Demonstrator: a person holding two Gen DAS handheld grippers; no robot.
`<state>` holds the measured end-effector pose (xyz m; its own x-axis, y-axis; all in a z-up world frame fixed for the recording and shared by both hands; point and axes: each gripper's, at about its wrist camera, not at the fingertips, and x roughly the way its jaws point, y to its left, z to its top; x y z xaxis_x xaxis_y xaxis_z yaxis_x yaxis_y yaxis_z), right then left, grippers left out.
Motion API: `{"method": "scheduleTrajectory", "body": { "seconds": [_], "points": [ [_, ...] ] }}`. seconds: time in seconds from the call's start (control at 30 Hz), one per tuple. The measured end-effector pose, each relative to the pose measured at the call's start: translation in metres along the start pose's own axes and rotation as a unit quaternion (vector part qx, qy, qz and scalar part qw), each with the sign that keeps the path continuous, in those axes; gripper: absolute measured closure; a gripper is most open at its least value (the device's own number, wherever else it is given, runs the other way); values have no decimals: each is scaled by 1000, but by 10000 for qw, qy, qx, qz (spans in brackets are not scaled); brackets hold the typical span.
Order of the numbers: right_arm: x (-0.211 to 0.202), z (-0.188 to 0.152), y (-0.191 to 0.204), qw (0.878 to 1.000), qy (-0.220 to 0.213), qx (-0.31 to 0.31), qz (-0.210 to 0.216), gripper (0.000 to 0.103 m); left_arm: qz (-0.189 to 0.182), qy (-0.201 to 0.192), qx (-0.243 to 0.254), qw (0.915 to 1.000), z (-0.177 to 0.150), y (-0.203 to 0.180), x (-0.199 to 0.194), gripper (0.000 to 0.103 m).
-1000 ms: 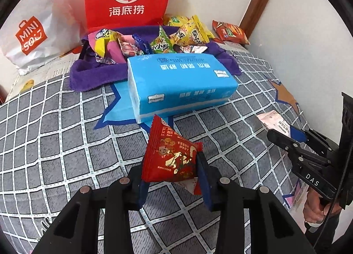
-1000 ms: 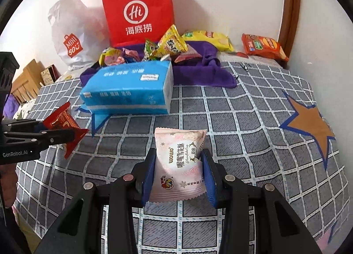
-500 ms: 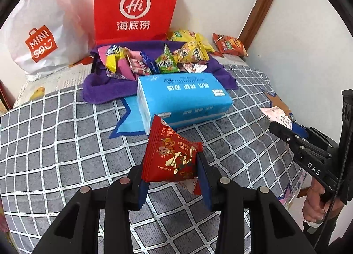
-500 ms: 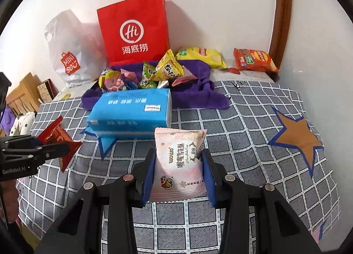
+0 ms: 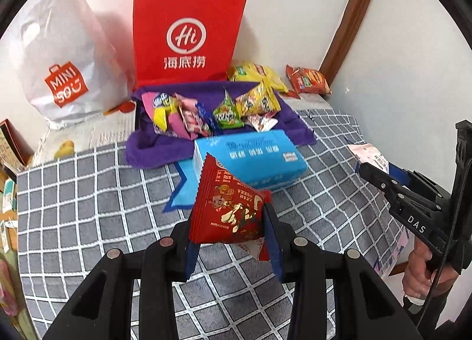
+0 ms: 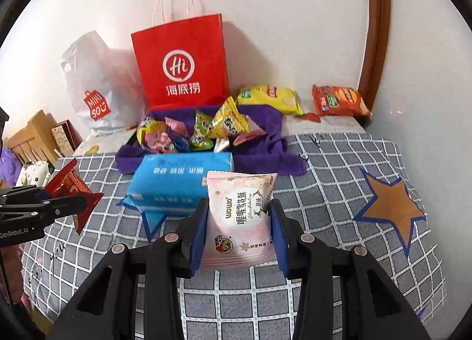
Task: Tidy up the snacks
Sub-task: 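Carry both held packets past the tissue box toward the purple towel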
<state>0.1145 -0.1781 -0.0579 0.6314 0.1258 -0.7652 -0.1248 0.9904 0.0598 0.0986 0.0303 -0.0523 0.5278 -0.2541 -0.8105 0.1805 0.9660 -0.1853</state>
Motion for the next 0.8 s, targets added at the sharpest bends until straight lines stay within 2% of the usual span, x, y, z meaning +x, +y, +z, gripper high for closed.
{"method": "scheduleTrajectory", "body": {
  "seconds": [0.3, 0.8],
  "points": [
    [-2, 21, 6, 9999, -122, -51, 84, 63, -17, -122, -93, 9999, 23, 2, -7, 66],
    [18, 56, 7, 9997, -197, -36, 157, 63, 21, -307, -251, 9992, 69, 16, -4, 66]
  ]
}}
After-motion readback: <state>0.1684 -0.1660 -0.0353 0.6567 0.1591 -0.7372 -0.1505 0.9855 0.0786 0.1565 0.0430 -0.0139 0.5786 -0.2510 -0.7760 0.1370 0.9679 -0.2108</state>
